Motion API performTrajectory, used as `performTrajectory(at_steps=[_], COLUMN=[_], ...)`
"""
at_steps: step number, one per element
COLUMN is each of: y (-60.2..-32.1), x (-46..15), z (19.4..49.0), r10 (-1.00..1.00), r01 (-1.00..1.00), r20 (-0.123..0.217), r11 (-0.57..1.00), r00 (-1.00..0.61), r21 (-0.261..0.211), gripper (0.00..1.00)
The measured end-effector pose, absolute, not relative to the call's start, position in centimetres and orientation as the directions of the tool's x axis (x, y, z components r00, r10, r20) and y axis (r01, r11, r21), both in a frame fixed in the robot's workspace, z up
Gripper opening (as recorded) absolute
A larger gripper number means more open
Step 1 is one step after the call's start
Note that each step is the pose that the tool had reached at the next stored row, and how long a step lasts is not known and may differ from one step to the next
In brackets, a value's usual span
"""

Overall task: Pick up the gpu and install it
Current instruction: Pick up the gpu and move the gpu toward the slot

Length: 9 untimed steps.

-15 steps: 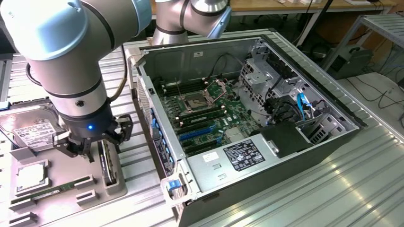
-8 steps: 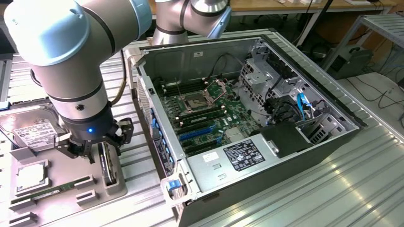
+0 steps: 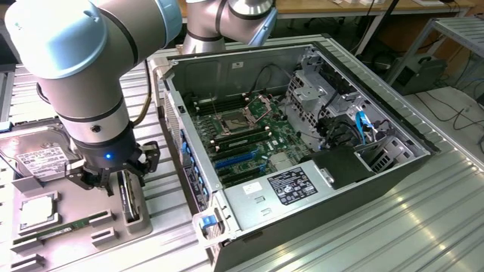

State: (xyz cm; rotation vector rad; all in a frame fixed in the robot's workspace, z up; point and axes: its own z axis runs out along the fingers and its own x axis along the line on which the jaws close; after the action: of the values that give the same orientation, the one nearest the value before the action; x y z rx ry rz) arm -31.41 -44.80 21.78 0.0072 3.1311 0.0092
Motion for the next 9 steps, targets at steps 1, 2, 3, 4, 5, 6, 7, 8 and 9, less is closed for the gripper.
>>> performTrajectory(at_steps=[1,2,3,4,5,6,7,8,9], y=[-44.80,-44.80,-44.80,-44.80,-44.80,-44.80,-44.80,-44.80,-44.80], x=[-31.41,-31.41,-31.41,-31.41,-31.41,-31.41,-31.41,-31.41,-31.41], z=[21.78,21.78,21.78,21.78,21.78,21.78,21.78,21.77,21.78], r10=[0.005,0.005,0.005,0.005,0.005,0.005,0.005,0.005,0.005], r01=[0.005,0.005,0.005,0.005,0.005,0.005,0.005,0.005,0.005], r20=[-0.010,-0.010,-0.010,-0.010,-0.010,-0.010,-0.010,-0.010,-0.010], r11=[1.000,1.000,1.000,1.000,1.000,1.000,1.000,1.000,1.000], r00=[-1.000,-1.000,-1.000,-1.000,-1.000,-1.000,-1.000,-1.000,-1.000], r21=[0.006,0.006,0.006,0.006,0.006,0.006,0.006,0.006,0.006], gripper=[0.60,0.60,0.58,0.58,0.52,0.52,0.52,0.45,0.45])
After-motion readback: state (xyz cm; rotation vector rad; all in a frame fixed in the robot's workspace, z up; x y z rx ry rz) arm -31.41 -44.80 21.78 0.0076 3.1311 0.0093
